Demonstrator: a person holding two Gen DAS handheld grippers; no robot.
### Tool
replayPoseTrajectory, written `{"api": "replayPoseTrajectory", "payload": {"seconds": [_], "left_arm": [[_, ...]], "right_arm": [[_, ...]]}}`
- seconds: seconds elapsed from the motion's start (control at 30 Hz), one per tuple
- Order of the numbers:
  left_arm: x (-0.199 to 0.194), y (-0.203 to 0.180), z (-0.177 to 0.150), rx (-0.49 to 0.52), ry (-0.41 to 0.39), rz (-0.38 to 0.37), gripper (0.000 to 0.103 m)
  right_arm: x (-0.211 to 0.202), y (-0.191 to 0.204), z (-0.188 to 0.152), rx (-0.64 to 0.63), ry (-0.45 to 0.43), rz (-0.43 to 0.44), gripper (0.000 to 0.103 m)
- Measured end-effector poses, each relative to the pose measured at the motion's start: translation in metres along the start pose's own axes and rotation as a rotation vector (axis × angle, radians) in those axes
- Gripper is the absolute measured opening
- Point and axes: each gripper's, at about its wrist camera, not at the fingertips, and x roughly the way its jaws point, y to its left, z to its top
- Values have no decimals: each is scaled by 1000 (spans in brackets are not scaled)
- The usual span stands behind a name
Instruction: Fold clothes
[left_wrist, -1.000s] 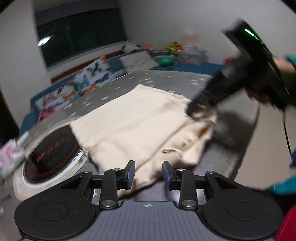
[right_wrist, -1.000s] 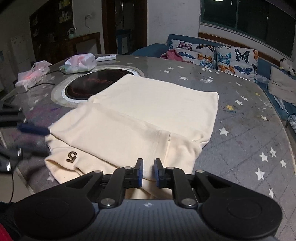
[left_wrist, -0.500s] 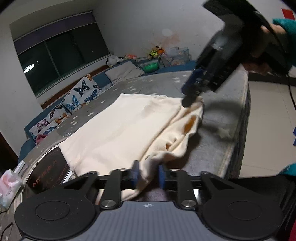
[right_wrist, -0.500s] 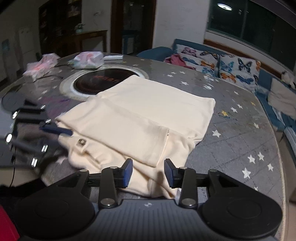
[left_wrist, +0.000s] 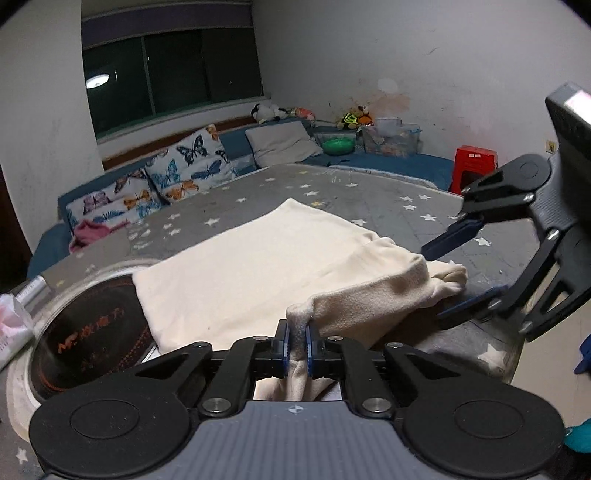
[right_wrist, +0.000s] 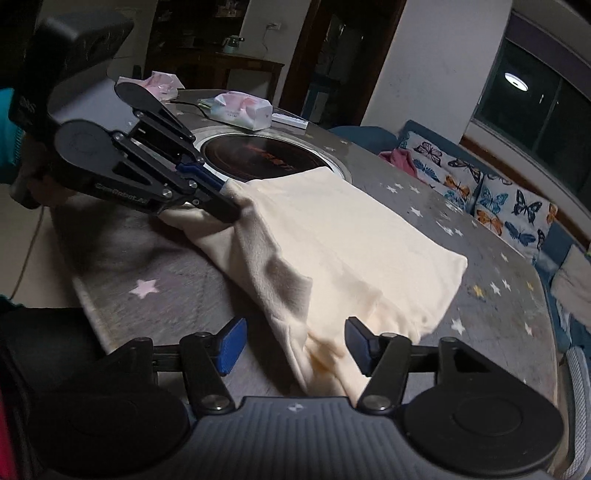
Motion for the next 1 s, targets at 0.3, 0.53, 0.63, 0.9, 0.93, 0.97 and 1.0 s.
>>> {"api": "replayPoseTrajectory", "payload": {"seconds": [0.3, 0.53, 0.63, 0.9, 0.93, 0.97, 1.0], "left_arm": [[-14, -13, -23, 83, 17, 26, 27], [-17, -17, -42, 160, 42, 79, 35], [-14, -14, -45, 163, 50, 73, 28], [-31, -4, -42, 69, 25, 48, 5], [-36, -4, -41, 55, 20, 50, 5], [-42, -5, -40, 42, 17, 48, 5], [-50, -7, -41, 37, 12, 45, 5]], "right_arm": [[19, -13, 6, 75, 18, 61, 12], [12, -18, 11, 116, 6, 62, 10], [9, -16, 11, 115, -3, 58, 9], [-13, -9, 16, 111, -61, 43, 8], [-18, -7, 17, 104, -69, 46, 8], [-21, -5, 17, 101, -75, 51, 8], [-29, -2, 18, 97, -86, 64, 8]]}}
